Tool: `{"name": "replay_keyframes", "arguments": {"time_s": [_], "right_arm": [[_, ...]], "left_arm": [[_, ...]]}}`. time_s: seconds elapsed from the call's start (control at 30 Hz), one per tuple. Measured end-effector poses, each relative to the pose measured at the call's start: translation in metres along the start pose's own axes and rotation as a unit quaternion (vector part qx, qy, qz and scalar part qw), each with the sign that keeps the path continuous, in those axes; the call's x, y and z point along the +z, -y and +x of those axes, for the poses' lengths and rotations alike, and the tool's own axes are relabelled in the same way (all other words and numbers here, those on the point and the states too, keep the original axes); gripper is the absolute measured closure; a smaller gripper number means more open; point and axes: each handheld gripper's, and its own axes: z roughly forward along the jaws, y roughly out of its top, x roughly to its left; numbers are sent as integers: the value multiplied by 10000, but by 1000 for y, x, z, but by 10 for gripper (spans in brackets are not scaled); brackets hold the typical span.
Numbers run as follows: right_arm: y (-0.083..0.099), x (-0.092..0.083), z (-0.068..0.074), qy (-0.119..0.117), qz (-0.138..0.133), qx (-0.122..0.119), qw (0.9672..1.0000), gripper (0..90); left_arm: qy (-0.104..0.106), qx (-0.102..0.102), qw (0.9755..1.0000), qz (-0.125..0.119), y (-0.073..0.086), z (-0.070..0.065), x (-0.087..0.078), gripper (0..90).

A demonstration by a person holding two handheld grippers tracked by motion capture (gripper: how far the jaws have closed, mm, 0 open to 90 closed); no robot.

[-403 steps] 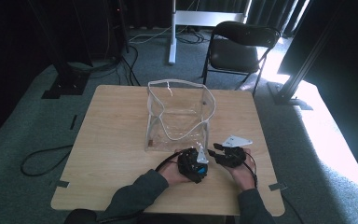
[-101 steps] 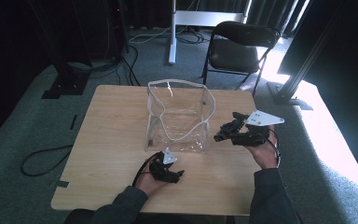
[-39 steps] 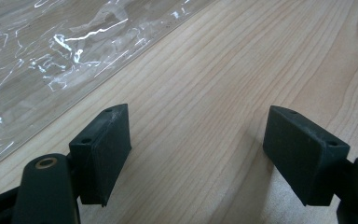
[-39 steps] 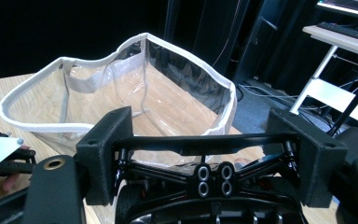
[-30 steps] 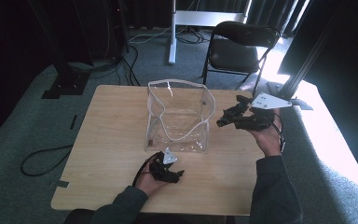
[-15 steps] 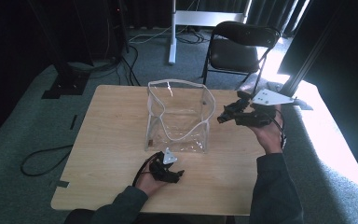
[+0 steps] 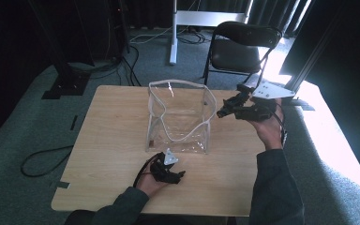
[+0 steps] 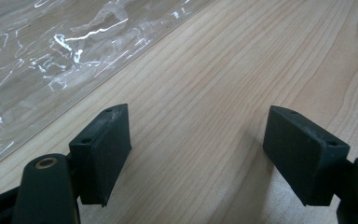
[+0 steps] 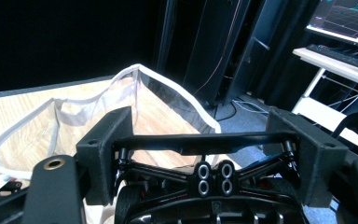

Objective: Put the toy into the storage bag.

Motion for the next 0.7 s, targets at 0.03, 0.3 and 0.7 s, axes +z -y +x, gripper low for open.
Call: {"name": "replay_keyframes", "arguments": {"time_s": [0.03,0.3,0.7], "right_arm": [[0,0,0,0,0,0,10000,247],[-19,5,-3,-24,-69,-117,9999,247],[-30,25,5,-367,-18,-288,9989,247]], "left_arm": [[0,0,10000,-1,0,0,0,236],[-2,3,10000,5,0,0,0,236],[-7,-1,10000,2,0,0,0,236]]}}
